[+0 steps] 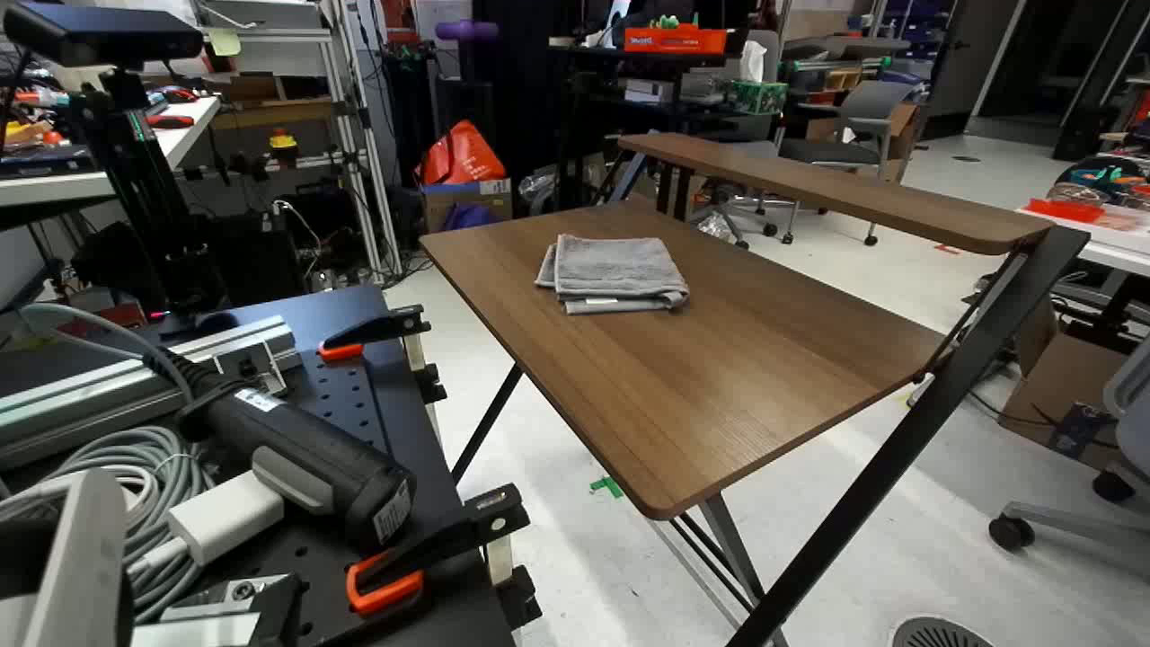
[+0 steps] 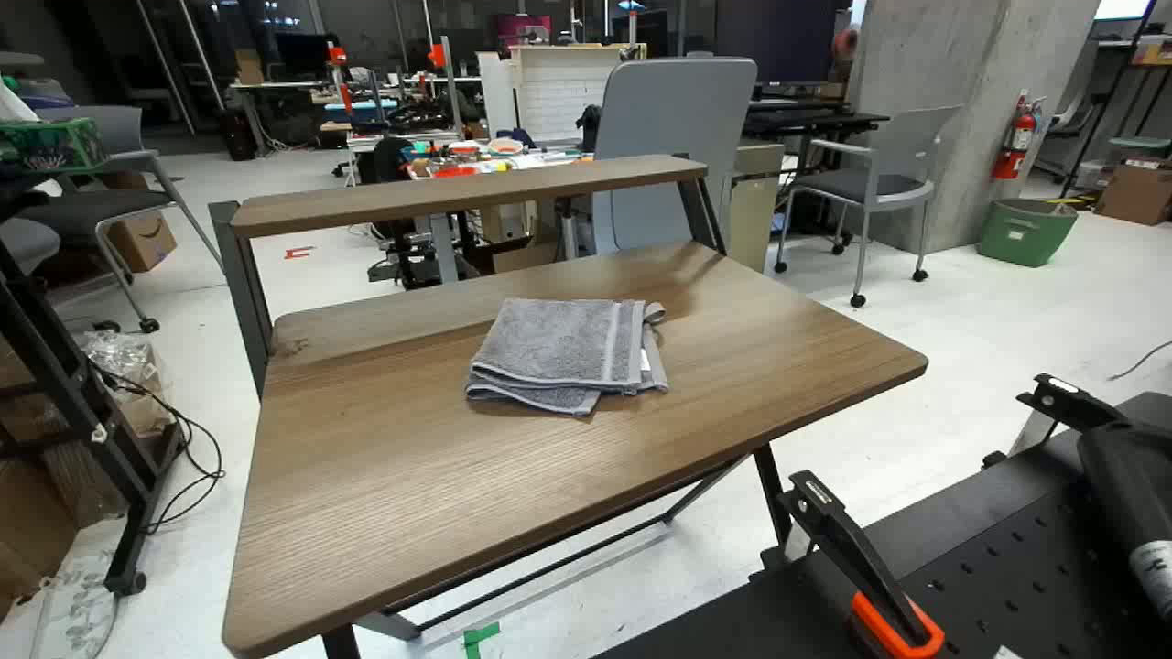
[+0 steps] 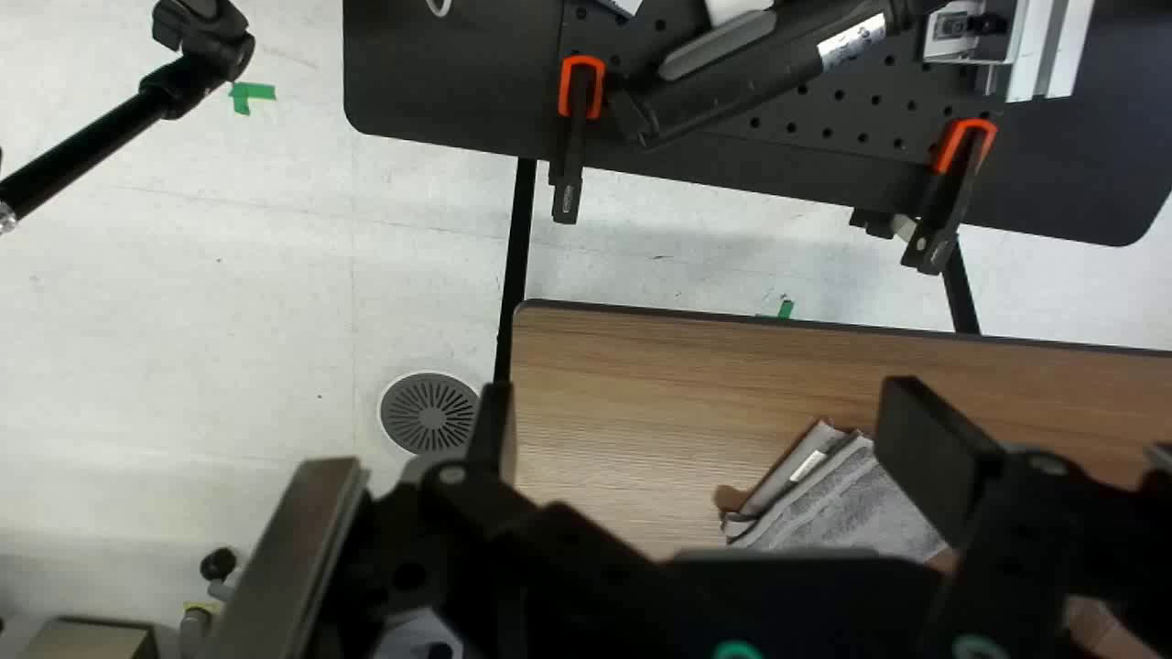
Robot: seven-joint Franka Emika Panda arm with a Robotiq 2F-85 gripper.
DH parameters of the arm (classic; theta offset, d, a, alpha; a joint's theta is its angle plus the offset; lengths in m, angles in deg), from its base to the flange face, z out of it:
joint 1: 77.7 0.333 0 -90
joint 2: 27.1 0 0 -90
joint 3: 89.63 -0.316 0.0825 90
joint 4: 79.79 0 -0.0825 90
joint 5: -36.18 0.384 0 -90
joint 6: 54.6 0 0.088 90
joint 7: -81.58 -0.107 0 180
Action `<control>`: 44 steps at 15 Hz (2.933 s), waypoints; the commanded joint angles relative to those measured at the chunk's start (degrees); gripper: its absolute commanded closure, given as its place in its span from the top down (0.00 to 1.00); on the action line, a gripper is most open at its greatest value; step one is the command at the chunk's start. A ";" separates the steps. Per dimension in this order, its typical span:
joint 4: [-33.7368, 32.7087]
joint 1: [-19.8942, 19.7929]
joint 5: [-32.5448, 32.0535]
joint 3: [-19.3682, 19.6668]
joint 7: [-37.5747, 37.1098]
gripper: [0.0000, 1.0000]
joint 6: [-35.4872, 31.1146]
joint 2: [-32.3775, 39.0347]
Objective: Move the grey towel to the right
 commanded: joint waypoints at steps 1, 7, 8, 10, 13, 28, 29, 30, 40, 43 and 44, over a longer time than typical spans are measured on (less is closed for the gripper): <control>-0.05 0.05 0.02 -0.01 -0.04 1.00 0.19 0.06; 0.01 0.05 0.03 -0.02 -0.04 1.00 0.19 0.17; 0.01 0.05 0.03 -0.02 -0.04 1.00 0.19 0.17; 0.01 0.05 0.03 -0.02 -0.04 1.00 0.19 0.17; 0.01 0.05 0.03 -0.02 -0.04 1.00 0.19 0.17; -10.91 18.79 13.35 -1.86 -0.51 1.00 -20.37 35.23; -12.77 20.23 13.91 -2.26 -1.03 1.00 -21.81 38.71; -14.87 21.70 14.63 -2.51 -1.28 1.00 -22.68 42.25; -45.83 17.23 9.96 -18.30 -13.33 1.00 -23.13 76.25; -43.00 16.43 9.89 -19.46 -13.28 1.00 -25.20 74.89; -44.20 16.45 9.83 -19.49 -13.32 1.00 -25.17 76.12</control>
